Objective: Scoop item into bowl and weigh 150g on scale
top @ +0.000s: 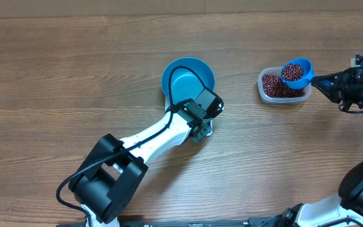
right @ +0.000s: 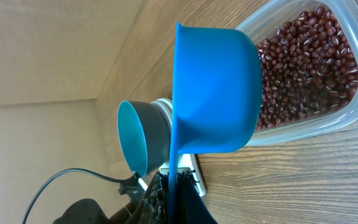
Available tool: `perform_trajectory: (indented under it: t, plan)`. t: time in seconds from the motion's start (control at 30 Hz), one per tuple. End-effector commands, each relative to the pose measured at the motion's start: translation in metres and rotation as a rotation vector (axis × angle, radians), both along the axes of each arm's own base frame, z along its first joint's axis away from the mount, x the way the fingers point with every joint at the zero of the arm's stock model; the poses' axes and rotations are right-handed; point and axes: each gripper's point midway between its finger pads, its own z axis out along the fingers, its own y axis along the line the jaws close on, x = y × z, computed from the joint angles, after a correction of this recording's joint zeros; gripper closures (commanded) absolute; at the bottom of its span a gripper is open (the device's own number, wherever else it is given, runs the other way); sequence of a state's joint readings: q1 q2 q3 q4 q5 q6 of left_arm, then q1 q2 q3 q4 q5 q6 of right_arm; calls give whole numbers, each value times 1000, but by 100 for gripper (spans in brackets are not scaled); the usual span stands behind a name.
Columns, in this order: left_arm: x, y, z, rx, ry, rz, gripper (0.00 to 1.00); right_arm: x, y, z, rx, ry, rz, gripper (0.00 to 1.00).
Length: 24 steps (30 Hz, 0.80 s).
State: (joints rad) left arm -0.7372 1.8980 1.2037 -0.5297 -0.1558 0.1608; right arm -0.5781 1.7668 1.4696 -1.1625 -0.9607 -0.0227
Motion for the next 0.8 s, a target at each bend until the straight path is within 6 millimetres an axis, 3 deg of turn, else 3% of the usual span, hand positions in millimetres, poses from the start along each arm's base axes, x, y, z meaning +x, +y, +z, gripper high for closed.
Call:
perform_trajectory:
  t: [0.0,0.77]
  plan:
    - [5,2,-1,13,-10,-1,96,2,1,1,6,-16,10,96]
    - [11,6,-3,-1,-19,16,96,2,1,1,6,-16,10,96]
